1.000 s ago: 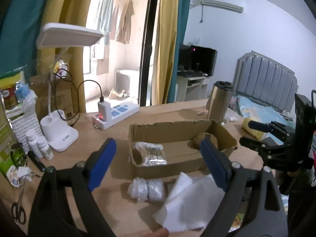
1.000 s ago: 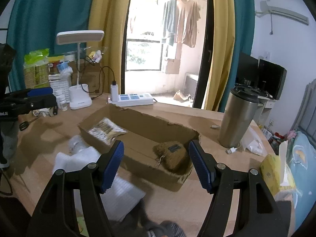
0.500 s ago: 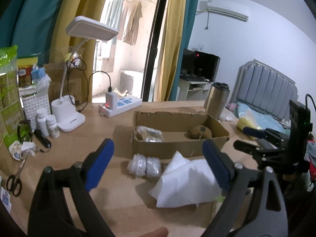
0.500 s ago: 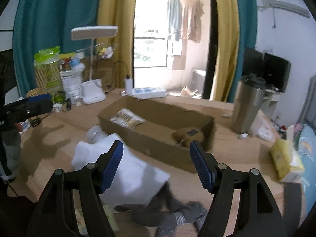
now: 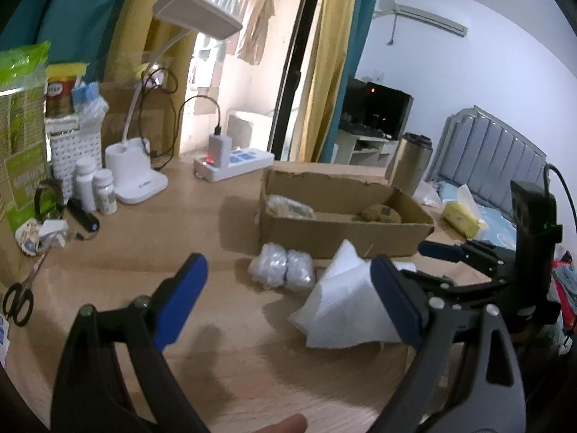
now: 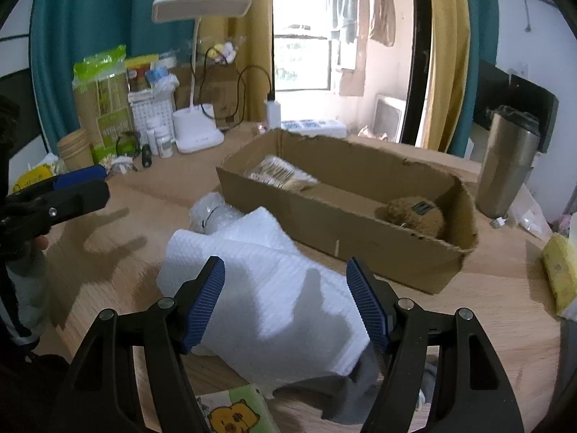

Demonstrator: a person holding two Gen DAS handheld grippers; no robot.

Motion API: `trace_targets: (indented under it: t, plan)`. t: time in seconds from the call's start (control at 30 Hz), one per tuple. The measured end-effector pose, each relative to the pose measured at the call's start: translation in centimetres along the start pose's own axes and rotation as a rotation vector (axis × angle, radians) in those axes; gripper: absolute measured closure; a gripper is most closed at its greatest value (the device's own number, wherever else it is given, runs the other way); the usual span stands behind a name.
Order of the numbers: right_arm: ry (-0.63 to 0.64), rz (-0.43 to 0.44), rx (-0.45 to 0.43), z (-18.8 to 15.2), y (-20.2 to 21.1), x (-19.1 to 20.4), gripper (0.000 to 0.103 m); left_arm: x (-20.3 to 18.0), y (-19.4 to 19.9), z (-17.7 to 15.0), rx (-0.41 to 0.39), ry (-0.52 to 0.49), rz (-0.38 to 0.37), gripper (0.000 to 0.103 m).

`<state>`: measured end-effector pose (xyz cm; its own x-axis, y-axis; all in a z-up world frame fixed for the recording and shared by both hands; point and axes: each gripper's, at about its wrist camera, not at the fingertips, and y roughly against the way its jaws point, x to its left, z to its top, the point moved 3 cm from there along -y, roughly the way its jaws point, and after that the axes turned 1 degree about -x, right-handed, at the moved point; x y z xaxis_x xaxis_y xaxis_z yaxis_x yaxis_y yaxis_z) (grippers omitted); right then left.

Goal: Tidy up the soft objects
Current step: 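Grasp a white paper towel with the right tool while the left tool grasps another towel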

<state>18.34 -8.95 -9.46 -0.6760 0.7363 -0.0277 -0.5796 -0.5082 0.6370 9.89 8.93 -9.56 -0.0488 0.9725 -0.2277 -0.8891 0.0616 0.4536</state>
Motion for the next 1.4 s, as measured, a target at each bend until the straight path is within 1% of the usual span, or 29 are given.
trace_targets:
  t: [0.2, 0.33, 0.4, 0.43, 0.47, 0.5, 0.57, 0.6, 0.67, 0.77, 0.93, 1.07, 1.27, 1.4]
  plan:
    - [-0.003, 0.034, 0.082, -0.7, -2.0, 0.6, 0.030, 1.0, -0.1, -0.8, 0.019, 0.031, -0.002, 0.010]
    - [-0.006, 0.047, 0.111, -1.0, -2.6, 0.9, 0.030, 1.0, -0.3, -0.9, 0.031, 0.033, -0.010, 0.010]
    - [-0.004, 0.051, 0.120, -1.3, -2.7, 1.1, 0.037, 0.8, -0.4, -0.9, 0.033, 0.029, -0.013, 0.010]
    - [-0.005, 0.055, 0.125, -1.4, -2.8, 1.1, 0.051, 0.8, -0.4, -0.9, 0.034, 0.028, -0.015, 0.010]
    - [-0.004, 0.049, 0.126, -1.4, -2.8, 1.2, 0.060, 0.7, -0.4, -0.9, 0.036, 0.027, -0.016, 0.010]
    - [-0.002, 0.041, 0.123, -1.4, -2.7, 1.1, 0.061, 0.7, -0.4, -0.9, 0.038, 0.027, -0.016, 0.010]
    - [-0.008, 0.049, 0.117, -1.3, -2.5, 0.8, 0.073, 0.6, -0.5, -0.9, 0.042, 0.027, -0.019, 0.010]
    - [-0.010, 0.052, 0.112, -1.3, -2.4, 0.7, 0.076, 0.5, -0.6, -0.9, 0.045, 0.027, -0.021, 0.010]
    - [-0.012, 0.051, 0.104, -1.3, -2.2, 0.3, 0.085, 0.3, -0.8, -0.9, 0.051, 0.026, -0.024, 0.010]
    - [-0.016, 0.047, 0.072, -1.1, -1.5, 0.0, 0.093, 0.0, -1.1, -1.0, 0.059, 0.020, -0.027, 0.010]
    - [-0.030, 0.049, -0.001, -0.3, 0.5, -1.0, 0.096, -0.7, -1.4, -0.9, 0.068, 0.006, -0.030, 0.010]
    - [-0.030, 0.025, -0.043, 0.2, 2.0, -1.9, 0.097, -1.2, -1.6, -0.8, 0.075, -0.004, -0.031, 0.010]
    - [-0.052, -0.073, -0.106, 0.5, 5.5, -5.0, 0.097, -2.1, -2.2, -0.9, 0.095, -0.027, -0.035, 0.010]
    - [-0.082, -0.112, -0.117, -0.2, 6.4, -7.0, 0.097, -3.4, -3.5, -1.2, 0.133, -0.077, -0.022, 0.010]
